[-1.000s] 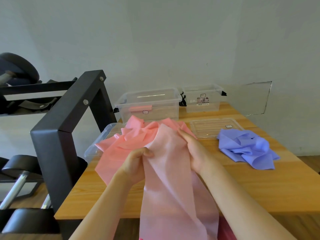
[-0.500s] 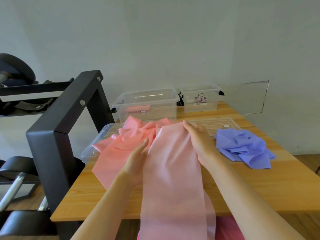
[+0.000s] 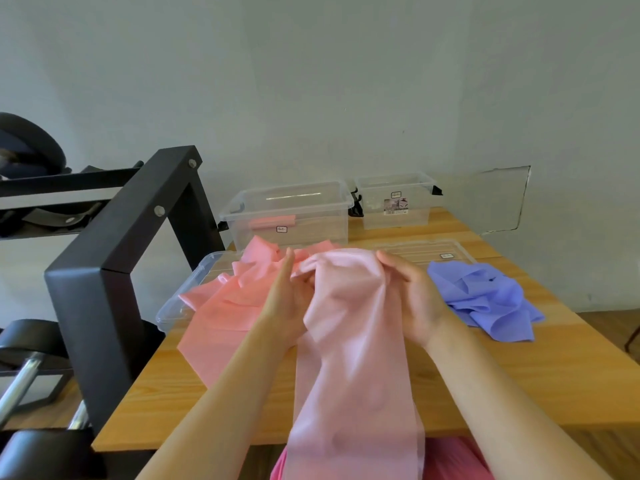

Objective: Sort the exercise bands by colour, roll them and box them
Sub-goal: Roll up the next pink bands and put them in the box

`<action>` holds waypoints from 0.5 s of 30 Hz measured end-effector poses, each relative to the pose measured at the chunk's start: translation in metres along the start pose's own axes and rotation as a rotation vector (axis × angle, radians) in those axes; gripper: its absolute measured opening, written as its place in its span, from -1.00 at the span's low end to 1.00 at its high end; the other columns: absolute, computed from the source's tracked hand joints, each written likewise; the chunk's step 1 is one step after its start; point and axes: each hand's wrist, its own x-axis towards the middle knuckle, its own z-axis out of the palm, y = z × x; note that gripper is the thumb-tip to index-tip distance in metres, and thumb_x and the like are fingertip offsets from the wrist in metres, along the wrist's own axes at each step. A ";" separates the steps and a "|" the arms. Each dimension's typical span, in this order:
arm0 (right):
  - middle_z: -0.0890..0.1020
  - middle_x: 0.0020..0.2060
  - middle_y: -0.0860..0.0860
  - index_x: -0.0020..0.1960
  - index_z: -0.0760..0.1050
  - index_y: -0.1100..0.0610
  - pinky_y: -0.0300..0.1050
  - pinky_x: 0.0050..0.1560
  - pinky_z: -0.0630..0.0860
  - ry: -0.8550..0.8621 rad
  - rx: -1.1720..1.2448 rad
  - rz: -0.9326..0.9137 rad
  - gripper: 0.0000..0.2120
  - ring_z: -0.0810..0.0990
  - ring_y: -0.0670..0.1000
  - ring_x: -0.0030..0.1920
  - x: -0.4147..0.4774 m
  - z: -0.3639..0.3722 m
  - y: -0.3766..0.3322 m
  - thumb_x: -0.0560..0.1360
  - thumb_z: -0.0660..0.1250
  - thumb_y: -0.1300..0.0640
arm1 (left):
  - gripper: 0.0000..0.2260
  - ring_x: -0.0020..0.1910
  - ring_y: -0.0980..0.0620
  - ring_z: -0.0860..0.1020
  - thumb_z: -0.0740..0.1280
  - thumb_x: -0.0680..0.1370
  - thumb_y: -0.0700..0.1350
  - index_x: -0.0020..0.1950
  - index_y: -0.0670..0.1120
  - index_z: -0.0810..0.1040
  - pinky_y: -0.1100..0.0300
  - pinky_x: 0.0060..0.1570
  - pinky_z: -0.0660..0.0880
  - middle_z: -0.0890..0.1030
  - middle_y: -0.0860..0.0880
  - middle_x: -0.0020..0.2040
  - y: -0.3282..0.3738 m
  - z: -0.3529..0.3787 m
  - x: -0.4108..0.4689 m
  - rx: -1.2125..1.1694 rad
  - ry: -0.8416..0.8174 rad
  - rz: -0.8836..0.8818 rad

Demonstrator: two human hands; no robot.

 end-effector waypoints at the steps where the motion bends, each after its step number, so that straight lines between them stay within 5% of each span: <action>1: 0.67 -0.24 0.06 0.11 0.58 0.16 -0.17 -0.19 0.54 0.039 -0.025 0.002 -0.65 0.65 0.02 -0.24 -0.001 -0.001 0.000 0.40 0.26 0.04 | -0.59 -0.09 -0.04 0.56 0.19 0.58 0.21 -0.01 -0.13 0.59 0.07 0.00 0.45 0.54 -0.09 -0.08 0.003 0.003 0.004 0.023 0.039 -0.002; 6: 0.66 0.15 0.04 0.45 0.34 0.03 -0.19 -0.14 0.59 0.089 -0.208 0.110 -0.24 0.68 -0.02 0.01 0.002 -0.005 0.006 0.30 0.42 -0.14 | -0.74 -0.23 -0.02 0.67 0.19 0.66 -0.07 -0.04 -0.20 0.58 0.05 0.00 0.54 0.69 -0.12 -0.25 0.025 0.028 0.013 0.197 0.078 0.074; 11: 0.70 -0.01 0.10 0.20 0.57 0.17 -0.09 -0.01 0.57 0.151 -0.274 -0.011 -0.40 0.69 0.04 -0.02 0.007 0.004 0.001 0.27 0.49 -0.14 | -0.79 -0.23 0.02 0.66 0.22 0.64 -0.10 -0.02 -0.18 0.60 0.16 -0.14 0.60 0.68 -0.09 -0.21 0.042 0.047 0.011 0.412 -0.046 0.180; 15: 0.70 0.04 0.06 0.17 0.63 0.07 -0.08 0.17 0.53 0.207 -0.401 -0.151 -0.58 0.67 0.03 0.09 0.014 0.008 -0.002 0.37 0.44 -0.10 | -0.85 -0.34 0.08 0.63 0.28 0.61 -0.16 -0.07 -0.21 0.57 0.30 -0.39 0.53 0.67 -0.06 -0.29 0.024 0.040 0.003 0.622 -0.094 0.207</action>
